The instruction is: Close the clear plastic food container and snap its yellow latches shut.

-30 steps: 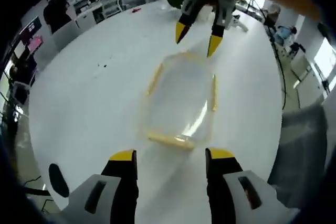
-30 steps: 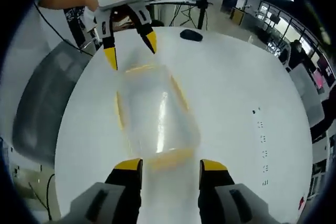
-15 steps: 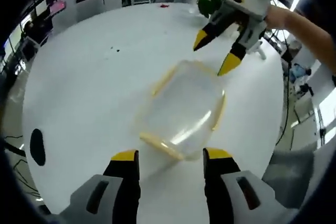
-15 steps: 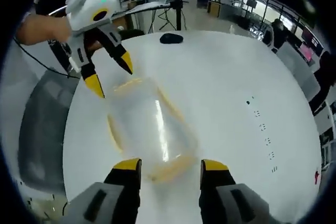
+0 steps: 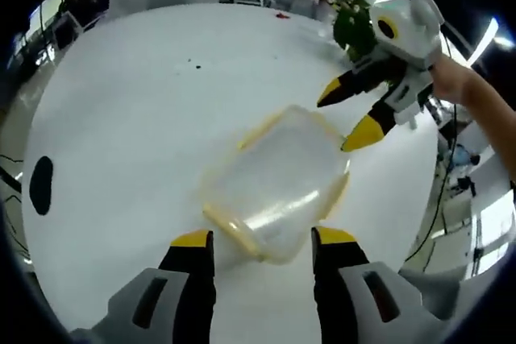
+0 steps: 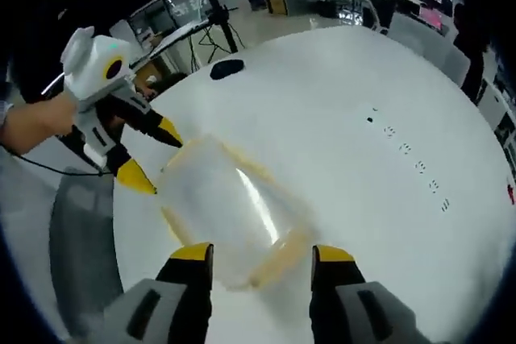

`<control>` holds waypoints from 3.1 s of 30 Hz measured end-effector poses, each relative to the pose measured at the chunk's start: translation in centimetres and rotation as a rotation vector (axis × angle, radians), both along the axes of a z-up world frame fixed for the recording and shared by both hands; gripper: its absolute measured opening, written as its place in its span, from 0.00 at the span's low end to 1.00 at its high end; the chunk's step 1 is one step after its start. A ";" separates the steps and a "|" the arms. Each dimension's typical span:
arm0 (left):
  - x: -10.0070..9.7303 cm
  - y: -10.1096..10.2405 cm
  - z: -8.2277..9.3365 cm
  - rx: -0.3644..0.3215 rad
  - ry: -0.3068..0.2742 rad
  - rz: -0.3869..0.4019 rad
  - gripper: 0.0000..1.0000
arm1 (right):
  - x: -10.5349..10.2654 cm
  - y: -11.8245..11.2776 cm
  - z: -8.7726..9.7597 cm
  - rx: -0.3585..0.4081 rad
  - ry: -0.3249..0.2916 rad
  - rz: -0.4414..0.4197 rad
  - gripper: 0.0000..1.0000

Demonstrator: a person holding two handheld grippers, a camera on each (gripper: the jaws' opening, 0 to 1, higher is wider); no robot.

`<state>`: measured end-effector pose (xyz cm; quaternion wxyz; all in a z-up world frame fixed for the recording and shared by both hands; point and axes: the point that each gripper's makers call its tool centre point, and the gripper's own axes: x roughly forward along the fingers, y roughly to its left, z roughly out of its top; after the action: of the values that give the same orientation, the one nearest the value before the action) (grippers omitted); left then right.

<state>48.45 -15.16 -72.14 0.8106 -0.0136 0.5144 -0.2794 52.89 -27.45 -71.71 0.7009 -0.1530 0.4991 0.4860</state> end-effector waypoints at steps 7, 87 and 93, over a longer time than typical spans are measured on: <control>-0.1 -0.5 -0.1 -0.037 0.021 0.035 0.44 | -0.2 0.1 -0.7 0.025 0.055 -0.085 0.47; 1.1 0.3 -2.2 -0.034 0.125 -0.102 0.29 | -3.8 0.7 -2.3 -0.026 0.108 -0.617 0.32; 1.1 0.5 -1.9 -0.068 0.108 -0.089 0.30 | -3.7 0.7 -2.1 -0.022 0.102 -0.605 0.34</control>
<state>49.57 -14.65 -74.07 0.7676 -0.0333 0.5478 -0.3311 49.19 -26.75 -73.85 0.7862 0.0194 0.5617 0.2569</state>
